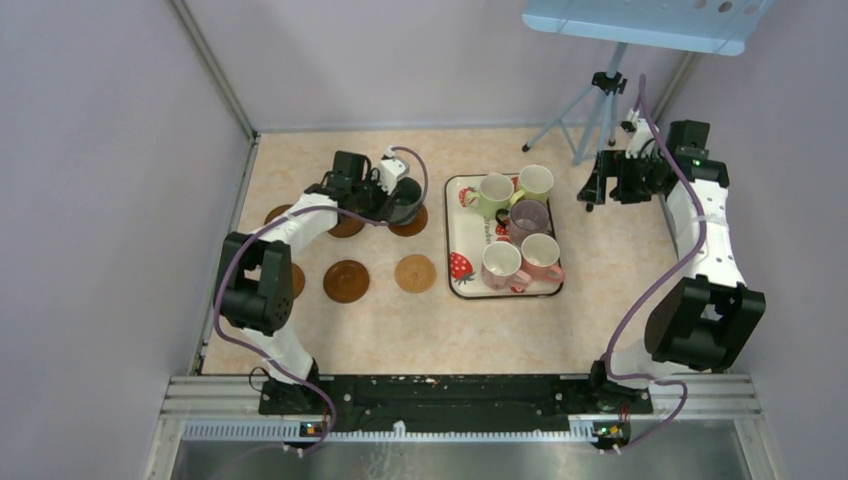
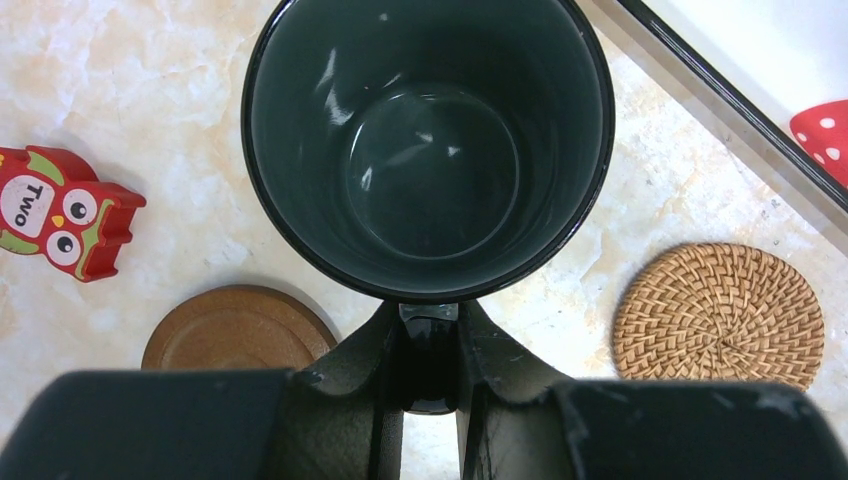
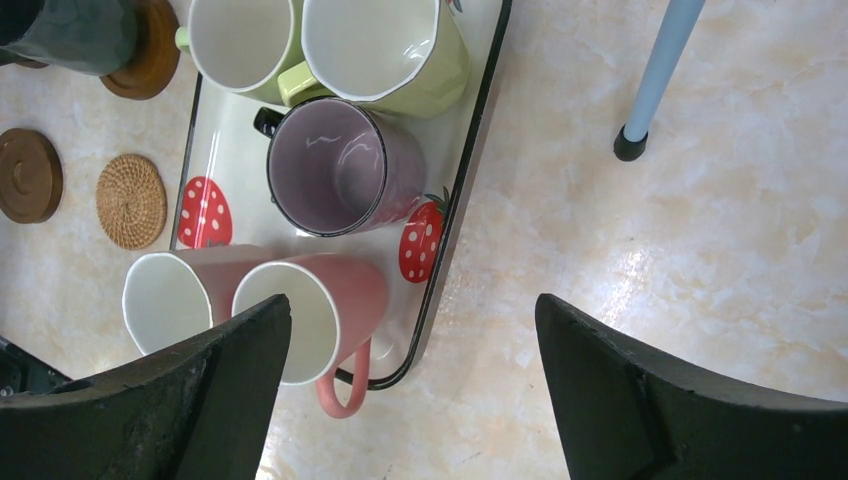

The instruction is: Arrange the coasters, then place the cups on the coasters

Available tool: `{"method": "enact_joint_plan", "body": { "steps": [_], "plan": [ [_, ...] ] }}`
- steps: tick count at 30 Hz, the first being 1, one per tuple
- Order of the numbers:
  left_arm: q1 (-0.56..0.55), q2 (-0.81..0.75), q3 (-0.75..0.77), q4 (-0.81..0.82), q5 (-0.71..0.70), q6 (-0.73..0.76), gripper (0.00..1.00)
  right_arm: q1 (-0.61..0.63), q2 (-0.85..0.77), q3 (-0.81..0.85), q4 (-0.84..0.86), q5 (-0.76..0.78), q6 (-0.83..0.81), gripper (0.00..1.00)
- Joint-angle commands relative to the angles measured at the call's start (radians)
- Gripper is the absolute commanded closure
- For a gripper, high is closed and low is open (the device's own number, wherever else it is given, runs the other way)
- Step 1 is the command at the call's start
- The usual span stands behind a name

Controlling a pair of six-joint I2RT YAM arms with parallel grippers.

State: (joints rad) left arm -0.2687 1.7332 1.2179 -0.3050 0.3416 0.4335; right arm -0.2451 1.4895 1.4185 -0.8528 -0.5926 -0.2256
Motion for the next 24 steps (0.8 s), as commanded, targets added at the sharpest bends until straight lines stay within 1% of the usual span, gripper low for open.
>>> {"method": "enact_joint_plan", "body": {
  "steps": [1,5,10,16,24],
  "plan": [
    [0.005,-0.077,-0.020,0.166,0.019,-0.031,1.00,-0.008,-0.043,0.014,0.007,-0.010,-0.006,0.10],
    [0.005,-0.077,-0.054,0.209,0.014,-0.030,1.00,-0.008,-0.044,0.015,0.007,-0.017,-0.006,0.10],
    [0.005,-0.068,-0.066,0.204,0.039,-0.065,1.00,-0.008,-0.047,0.008,0.003,-0.017,-0.010,0.10],
    [0.005,-0.059,-0.094,0.217,0.029,-0.116,0.99,-0.008,-0.055,-0.001,-0.002,-0.016,-0.017,0.10],
    [0.005,-0.052,-0.140,0.250,0.002,-0.155,0.89,-0.009,-0.052,0.003,0.003,-0.024,-0.014,0.10]
  ]
}}
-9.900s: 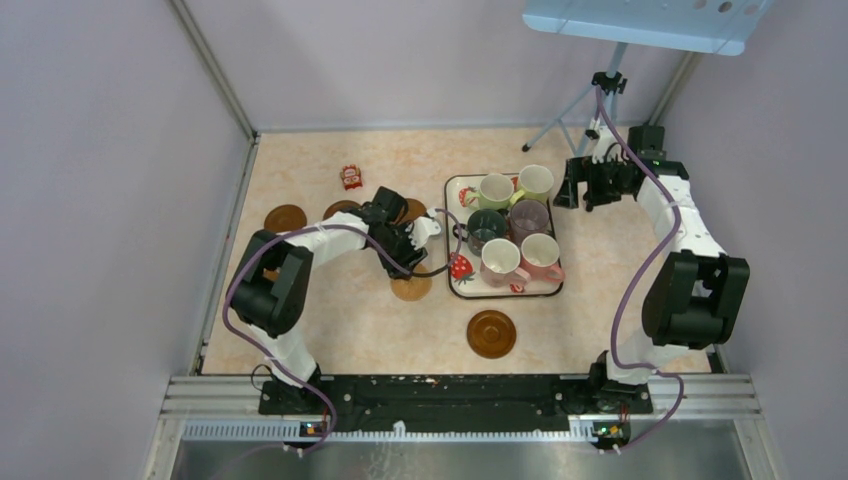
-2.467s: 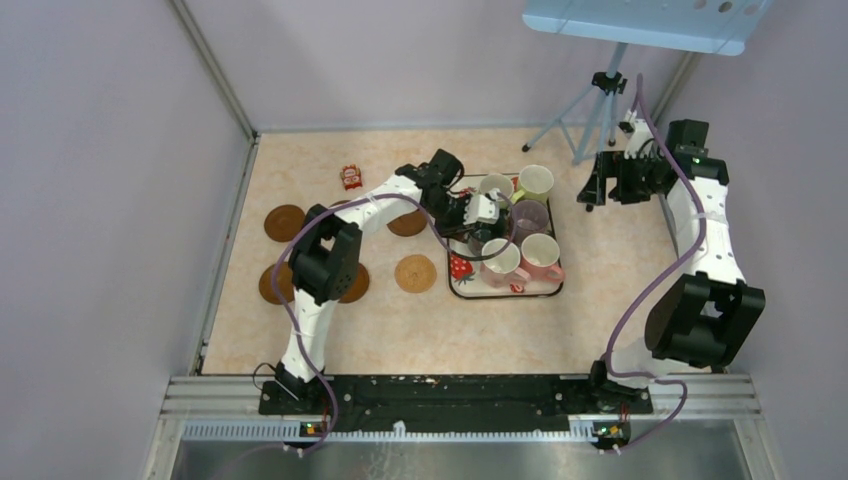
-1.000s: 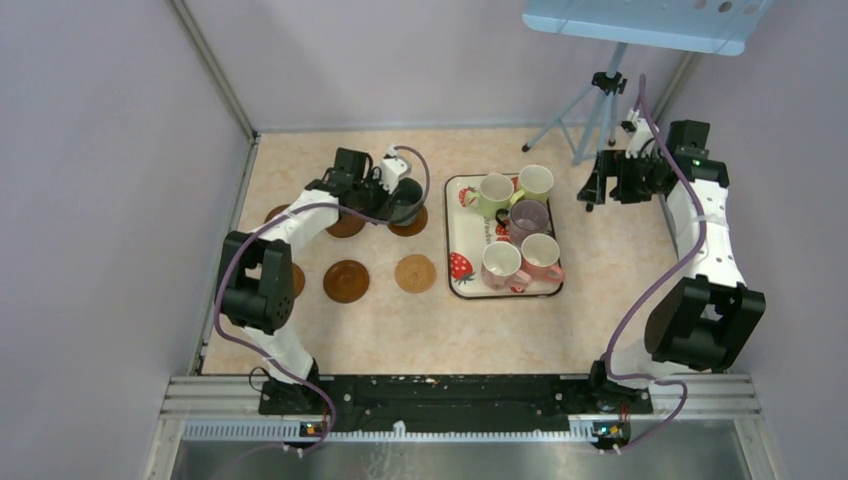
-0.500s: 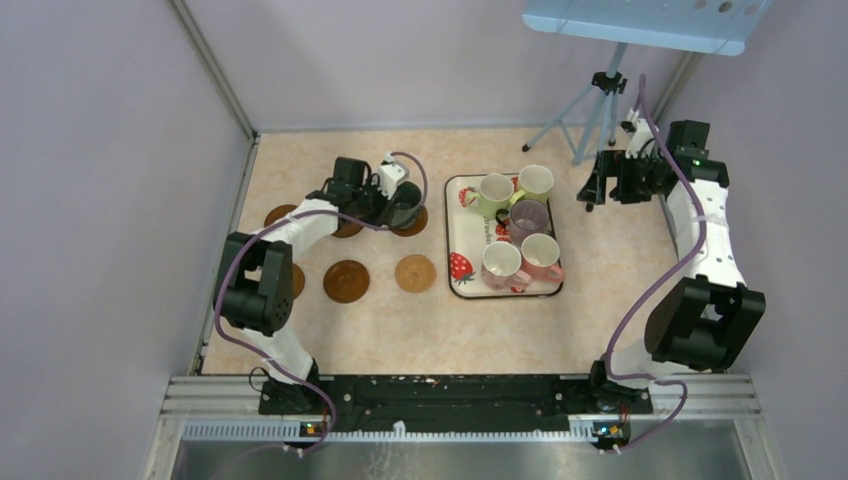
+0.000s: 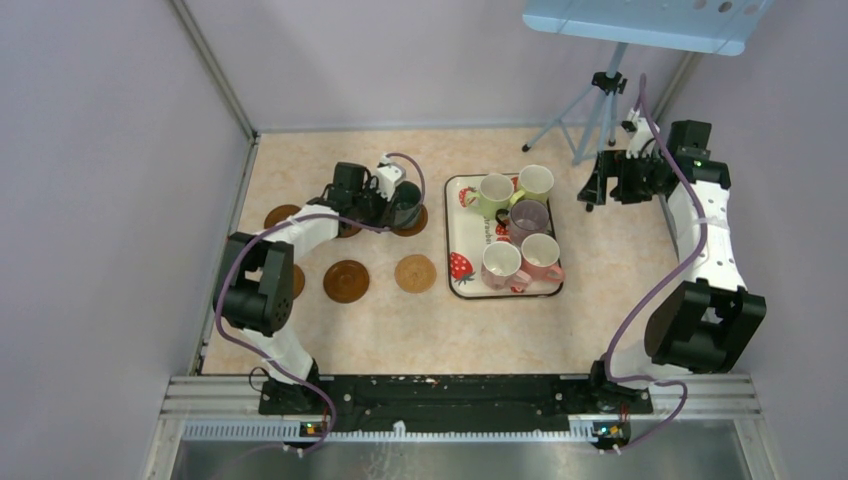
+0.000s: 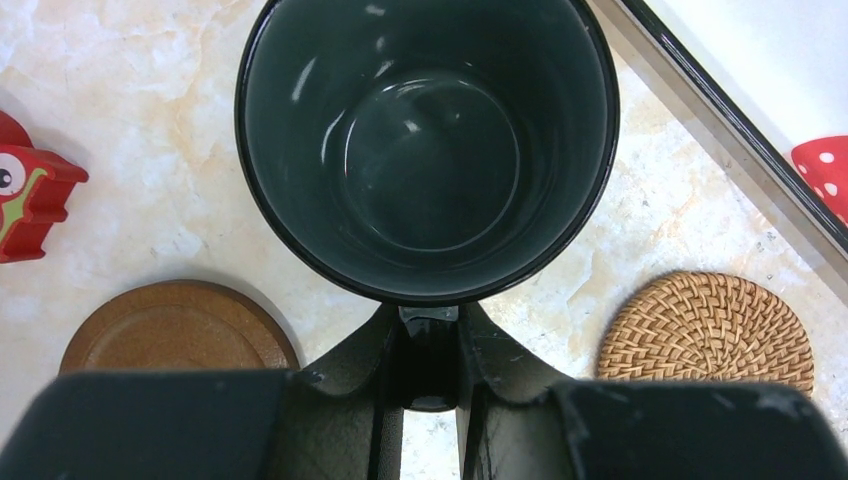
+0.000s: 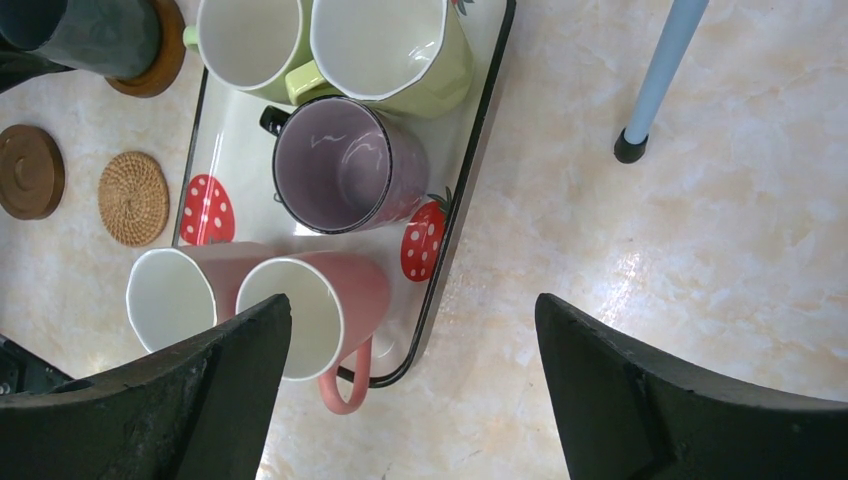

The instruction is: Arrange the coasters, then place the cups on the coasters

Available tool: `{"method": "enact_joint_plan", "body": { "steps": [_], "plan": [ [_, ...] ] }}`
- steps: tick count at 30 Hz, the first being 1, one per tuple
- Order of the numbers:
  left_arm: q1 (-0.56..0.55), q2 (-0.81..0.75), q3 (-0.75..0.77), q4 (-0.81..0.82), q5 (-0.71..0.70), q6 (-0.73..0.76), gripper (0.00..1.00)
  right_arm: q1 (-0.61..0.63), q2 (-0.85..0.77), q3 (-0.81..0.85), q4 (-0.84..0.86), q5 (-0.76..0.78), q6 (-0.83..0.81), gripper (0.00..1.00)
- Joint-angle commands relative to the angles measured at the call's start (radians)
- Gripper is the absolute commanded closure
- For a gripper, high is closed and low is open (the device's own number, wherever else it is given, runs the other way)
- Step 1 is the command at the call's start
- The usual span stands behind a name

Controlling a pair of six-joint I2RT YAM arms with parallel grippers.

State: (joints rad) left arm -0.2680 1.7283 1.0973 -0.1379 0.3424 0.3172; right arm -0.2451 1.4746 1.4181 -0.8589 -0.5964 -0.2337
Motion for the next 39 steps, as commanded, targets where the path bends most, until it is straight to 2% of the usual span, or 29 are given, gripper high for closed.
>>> {"method": "enact_joint_plan", "body": {
  "steps": [1,4,8,16,19,31,39],
  "plan": [
    [0.004,-0.049,-0.025,0.082,0.004,-0.042,0.88,-0.008,-0.037,0.004,0.009,-0.020,-0.006,0.10],
    [0.004,-0.057,-0.042,0.076,0.012,-0.047,0.83,-0.009,-0.036,0.005,0.009,-0.019,-0.007,0.10],
    [0.004,-0.072,-0.057,0.062,0.013,-0.044,0.63,-0.008,-0.037,0.004,0.011,-0.019,-0.006,0.10],
    [0.004,-0.088,-0.067,0.037,0.031,-0.048,0.47,-0.008,-0.039,-0.004,0.011,-0.021,-0.006,0.10],
    [0.004,-0.092,-0.067,0.029,0.033,-0.047,0.47,-0.008,-0.041,-0.006,0.010,-0.023,-0.006,0.10],
    [-0.003,-0.052,-0.060,0.078,0.055,-0.077,0.57,-0.008,-0.040,-0.004,0.005,-0.029,-0.008,0.10],
    [-0.008,-0.041,-0.056,0.095,0.053,-0.085,0.58,-0.008,-0.043,-0.005,0.007,-0.028,-0.007,0.10]
  ]
}}
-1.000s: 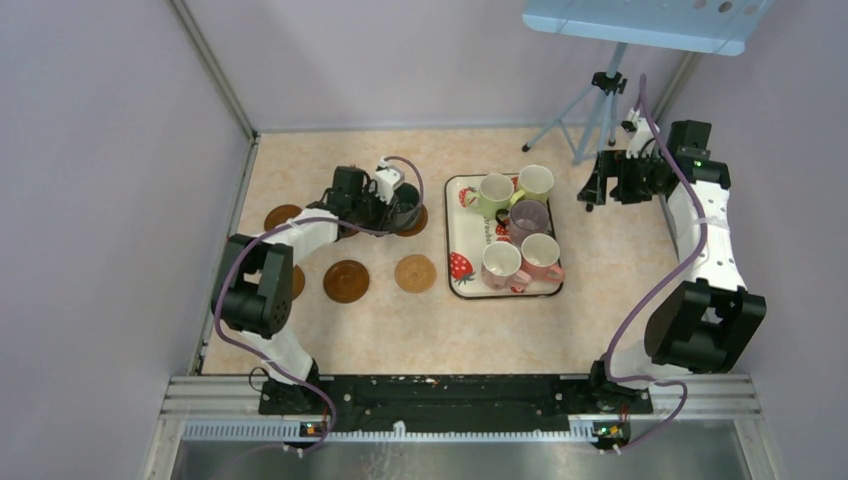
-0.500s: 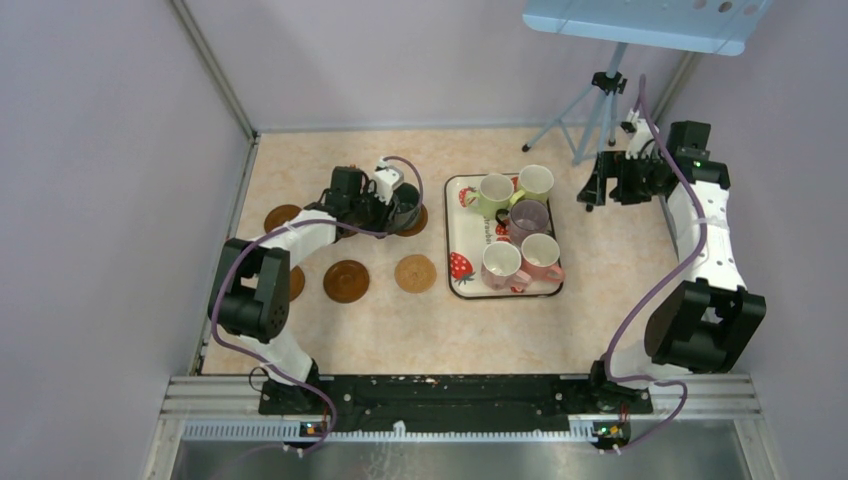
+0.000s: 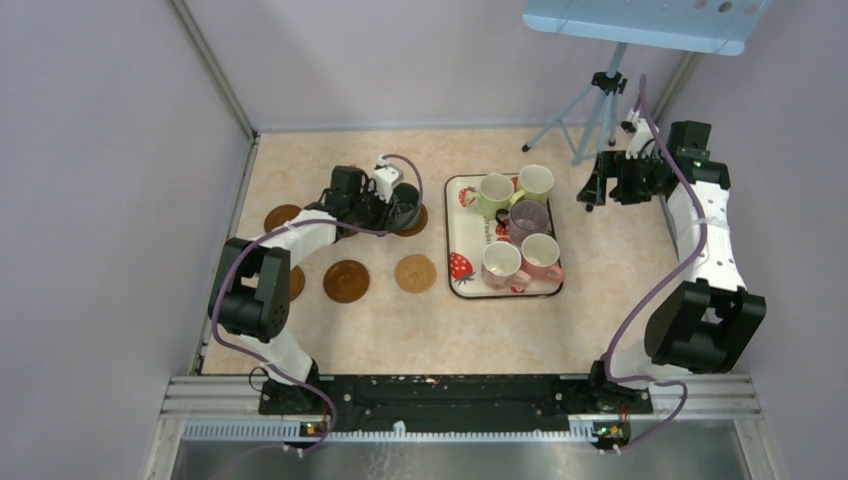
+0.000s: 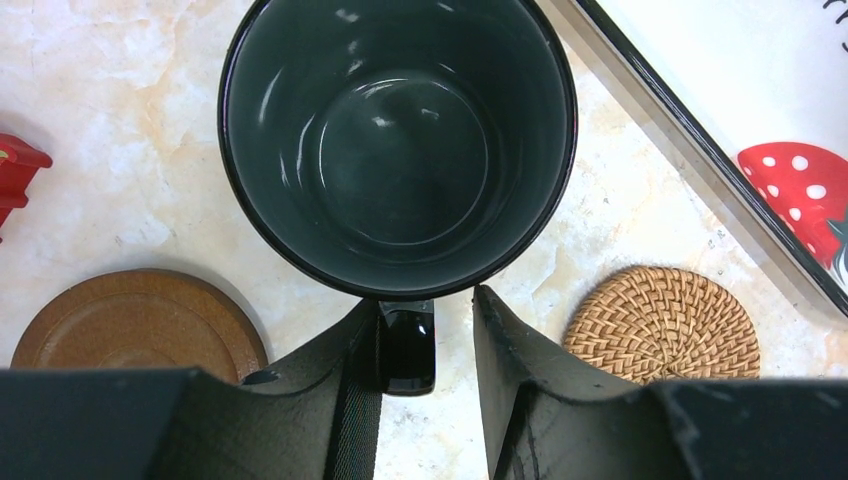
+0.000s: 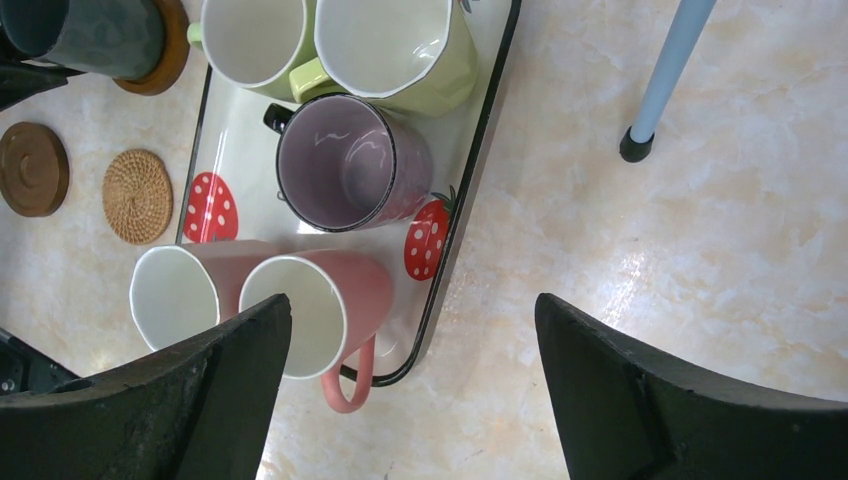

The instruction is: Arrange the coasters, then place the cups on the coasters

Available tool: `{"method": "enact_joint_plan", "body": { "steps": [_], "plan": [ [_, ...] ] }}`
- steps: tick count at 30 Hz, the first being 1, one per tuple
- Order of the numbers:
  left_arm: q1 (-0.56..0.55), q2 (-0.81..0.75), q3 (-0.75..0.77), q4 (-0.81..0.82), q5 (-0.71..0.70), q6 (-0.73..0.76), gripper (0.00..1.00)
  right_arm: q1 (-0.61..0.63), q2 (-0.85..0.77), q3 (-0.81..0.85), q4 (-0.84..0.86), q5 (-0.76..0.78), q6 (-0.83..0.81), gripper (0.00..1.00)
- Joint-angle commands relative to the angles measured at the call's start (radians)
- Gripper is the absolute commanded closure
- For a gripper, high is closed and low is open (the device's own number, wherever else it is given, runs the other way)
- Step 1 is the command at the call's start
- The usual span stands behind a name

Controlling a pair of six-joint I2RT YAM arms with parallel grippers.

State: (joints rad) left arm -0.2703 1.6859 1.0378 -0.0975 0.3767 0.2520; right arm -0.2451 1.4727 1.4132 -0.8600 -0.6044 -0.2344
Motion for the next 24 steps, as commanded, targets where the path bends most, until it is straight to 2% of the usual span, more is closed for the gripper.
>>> {"method": "enact_joint_plan", "body": {
  "steps": [1,8,16,21,24],
  "plan": [
    [-0.006,0.003,0.004,0.054,0.018,-0.023,0.58,-0.008,-0.042,-0.002,0.009,-0.020,-0.006,0.10],
    [-0.016,0.024,0.002,0.075,0.013,-0.061,0.61,-0.008,-0.044,-0.011,0.012,-0.020,-0.005,0.10],
    [-0.025,0.026,0.009,0.078,-0.020,-0.087,0.61,-0.009,-0.049,-0.014,0.013,-0.018,-0.003,0.10],
    [-0.023,0.011,0.017,0.030,-0.028,-0.074,0.46,-0.008,-0.049,-0.010,0.011,-0.012,-0.006,0.10],
    [-0.016,-0.011,0.054,-0.068,0.023,-0.040,0.32,-0.008,-0.052,-0.008,0.007,-0.009,-0.010,0.10]
  ]
}}
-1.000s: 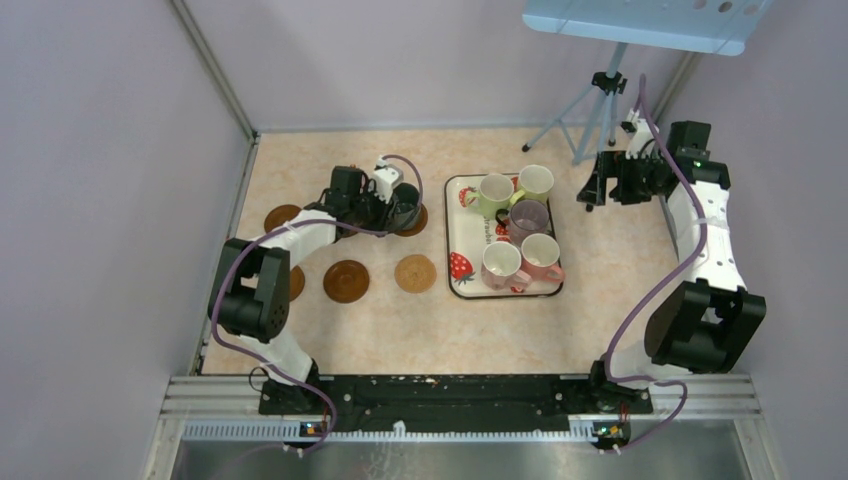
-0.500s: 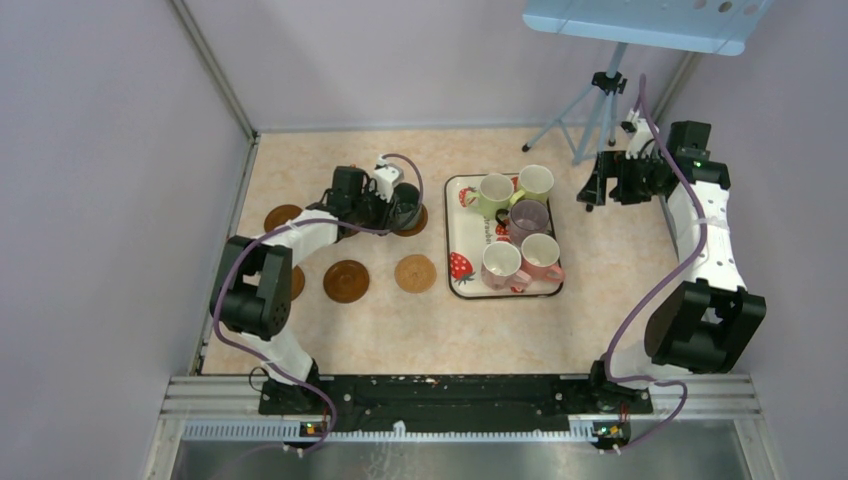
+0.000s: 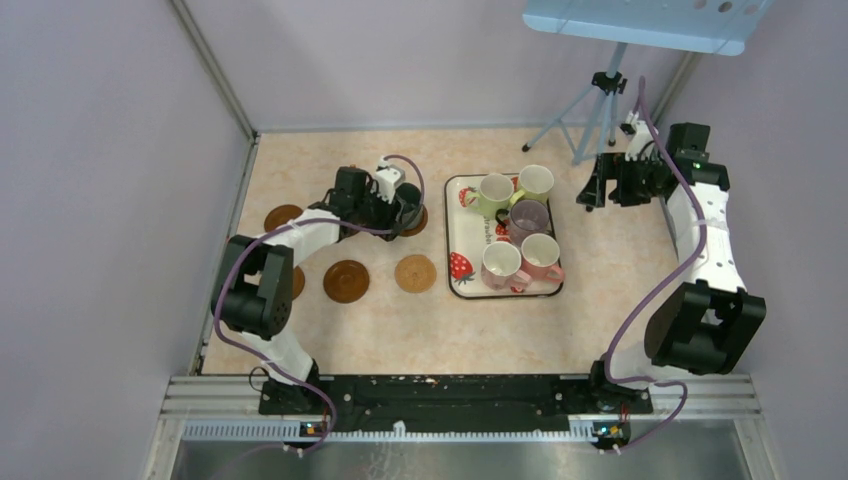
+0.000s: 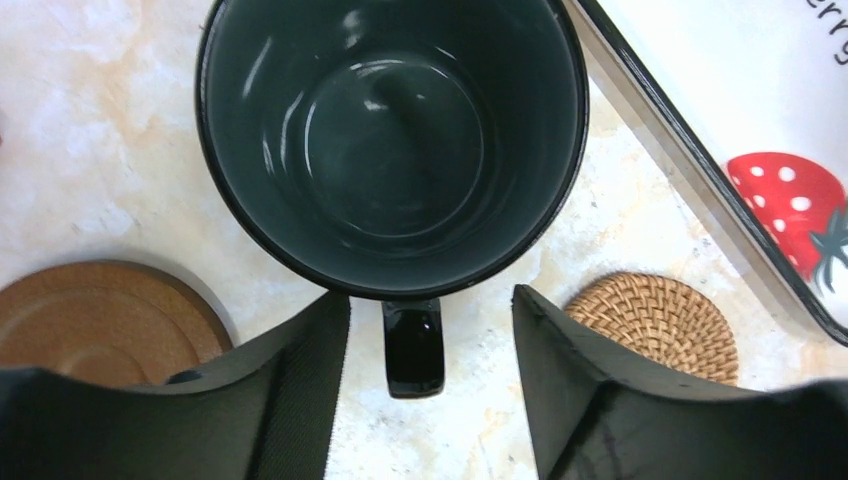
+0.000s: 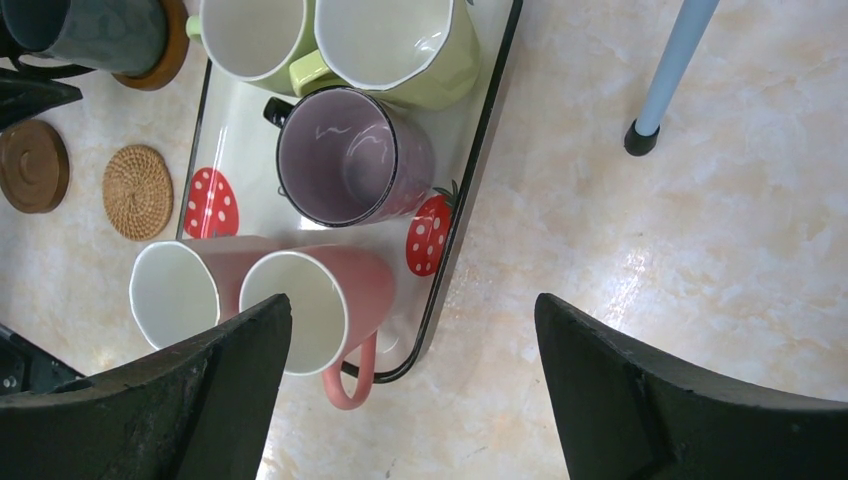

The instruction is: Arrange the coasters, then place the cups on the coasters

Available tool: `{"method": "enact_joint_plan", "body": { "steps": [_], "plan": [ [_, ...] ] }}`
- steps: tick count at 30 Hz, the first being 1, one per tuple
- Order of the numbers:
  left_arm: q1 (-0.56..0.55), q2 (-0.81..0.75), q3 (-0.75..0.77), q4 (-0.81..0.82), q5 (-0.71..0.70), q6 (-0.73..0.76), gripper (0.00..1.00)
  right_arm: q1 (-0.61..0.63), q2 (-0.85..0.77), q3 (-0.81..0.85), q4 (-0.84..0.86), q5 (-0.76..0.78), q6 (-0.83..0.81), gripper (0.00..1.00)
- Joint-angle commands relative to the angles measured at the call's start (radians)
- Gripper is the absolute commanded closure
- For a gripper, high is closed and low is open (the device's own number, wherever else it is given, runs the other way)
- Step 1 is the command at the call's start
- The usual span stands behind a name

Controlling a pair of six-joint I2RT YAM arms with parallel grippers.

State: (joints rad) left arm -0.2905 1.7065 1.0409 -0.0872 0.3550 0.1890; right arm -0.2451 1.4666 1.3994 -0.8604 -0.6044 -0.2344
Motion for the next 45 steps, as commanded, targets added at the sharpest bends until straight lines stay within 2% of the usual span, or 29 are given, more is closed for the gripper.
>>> {"method": "enact_joint_plan", "body": {
  "steps": [1,6,8,11,13,17,23,29,33,45],
  "plan": [
    [0.010,-0.045,0.058,-0.110,0.067,0.036,0.29,-0.008,-0.046,0.008,0.005,-0.008,-0.012,0.10],
    [0.031,-0.123,0.110,-0.261,0.097,0.104,0.13,-0.008,-0.043,0.027,-0.006,-0.006,-0.022,0.10],
    [0.045,-0.134,0.154,-0.332,0.157,0.152,0.03,-0.008,-0.040,0.036,-0.008,-0.009,-0.022,0.10],
    [0.047,-0.120,0.235,-0.435,0.265,0.267,0.01,-0.008,-0.028,0.045,-0.007,-0.014,-0.020,0.10],
    [0.042,-0.094,0.298,-0.484,0.323,0.323,0.02,-0.008,-0.019,0.050,-0.008,-0.018,-0.020,0.10],
    [-0.015,0.035,0.499,-0.617,0.317,0.357,0.07,-0.008,0.000,0.061,-0.013,-0.020,-0.023,0.10],
    [-0.133,0.218,0.762,-0.674,0.191,0.378,0.14,-0.008,0.015,0.070,-0.034,-0.007,-0.038,0.10],
    [-0.196,0.414,0.978,-0.704,0.112,0.387,0.21,-0.008,0.011,0.064,-0.042,-0.002,-0.045,0.10],
    [-0.225,0.488,1.045,-0.696,0.088,0.400,0.23,-0.008,0.006,0.060,-0.044,0.003,-0.046,0.10],
    [-0.287,0.622,1.116,-0.659,0.085,0.452,0.27,-0.008,0.001,0.055,-0.043,0.005,-0.052,0.10]
  ]
}}
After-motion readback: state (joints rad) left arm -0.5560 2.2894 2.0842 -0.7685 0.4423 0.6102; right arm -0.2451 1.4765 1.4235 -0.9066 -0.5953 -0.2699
